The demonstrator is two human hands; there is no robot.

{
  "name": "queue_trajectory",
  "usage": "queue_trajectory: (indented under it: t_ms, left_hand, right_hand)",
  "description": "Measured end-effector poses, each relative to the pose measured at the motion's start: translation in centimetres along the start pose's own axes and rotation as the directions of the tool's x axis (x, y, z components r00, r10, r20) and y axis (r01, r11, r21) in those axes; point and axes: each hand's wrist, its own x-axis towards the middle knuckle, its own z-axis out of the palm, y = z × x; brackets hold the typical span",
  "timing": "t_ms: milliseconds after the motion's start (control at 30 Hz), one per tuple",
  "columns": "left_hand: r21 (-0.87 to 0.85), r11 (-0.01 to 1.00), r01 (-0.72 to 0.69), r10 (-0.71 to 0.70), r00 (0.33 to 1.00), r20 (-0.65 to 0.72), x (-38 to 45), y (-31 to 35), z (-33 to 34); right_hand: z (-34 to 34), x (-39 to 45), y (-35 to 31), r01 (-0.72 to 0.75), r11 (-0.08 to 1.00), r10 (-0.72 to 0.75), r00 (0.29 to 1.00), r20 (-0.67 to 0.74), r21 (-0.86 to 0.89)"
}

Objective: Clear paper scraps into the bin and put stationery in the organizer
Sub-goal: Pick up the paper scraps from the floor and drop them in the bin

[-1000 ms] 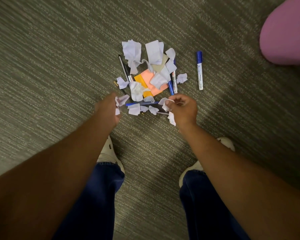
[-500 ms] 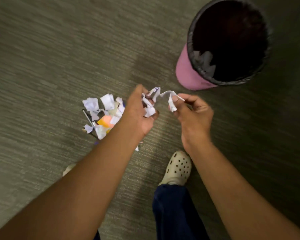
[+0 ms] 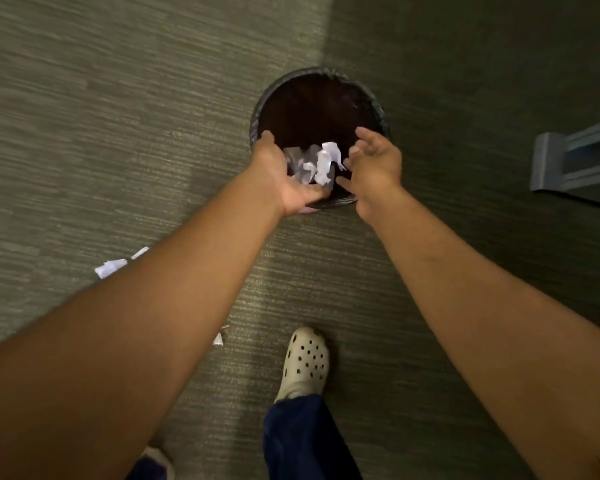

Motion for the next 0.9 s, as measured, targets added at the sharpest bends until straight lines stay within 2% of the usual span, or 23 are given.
queue_trajectory:
  t_ms: [67,167,300,433,567,667,767,833,900]
  left_hand:
    - [0.058,0.997,-0.058,0.061,0.996,-0.059,0.0,0.1,-1.9]
    - [0.101,0.979,-0.176,0.195,0.952,-0.237,0.2,0.1,-7.3]
    - [0.159,0.963,-0.218,0.267,0.854,-0.447,-0.2,-0.3,-18.2]
    - [0.200,0.970,-0.135,0.225,0.809,-0.544,-1.0,-1.3,-31.1]
    - [0.377,0.926,0.034,0.197,0.807,-0.557,-0.8,-2.8,-40.9]
    - [0.672,0.719,0.178,0.324,0.770,-0.550,0.2,-3.6,-46.1]
    - [0.829,0.476,0.293,0.448,0.731,-0.515,1.4,-4.6,-49.9]
    - [0.851,0.443,0.282,0.491,0.717,-0.494,2.8,-5.0,-51.8]
    - [0.853,0.448,0.269,0.493,0.722,-0.486,4.2,-5.1,-52.9]
  right_hand:
    - [0.0,-0.4,1.0,0.037,0.999,-0.037,0.999,0.018,0.036]
    - [0.5,-2.1,4.4,0.085,0.994,-0.091,0.992,0.089,0.072]
    - [2.4,-5.4,12.4,0.097,0.990,-0.070,0.970,0.232,-0.103]
    - [6.1,-9.3,21.6,0.146,0.908,0.029,0.914,0.404,-0.394]
    - [9.4,-12.5,30.0,0.436,0.663,0.078,0.768,0.636,-0.608]
    - [11.9,-13.9,34.9,0.654,0.383,0.200,0.630,0.750,-0.652]
    - [14.1,-14.2,38.7,0.759,0.106,0.231,0.610,0.758,-0.643]
    - [15.4,-14.2,40.0,0.780,-0.006,0.247,0.607,0.755,-0.625]
    - [16.2,-14.0,40.8,0.786,-0.048,0.240,0.608,0.757,-0.617]
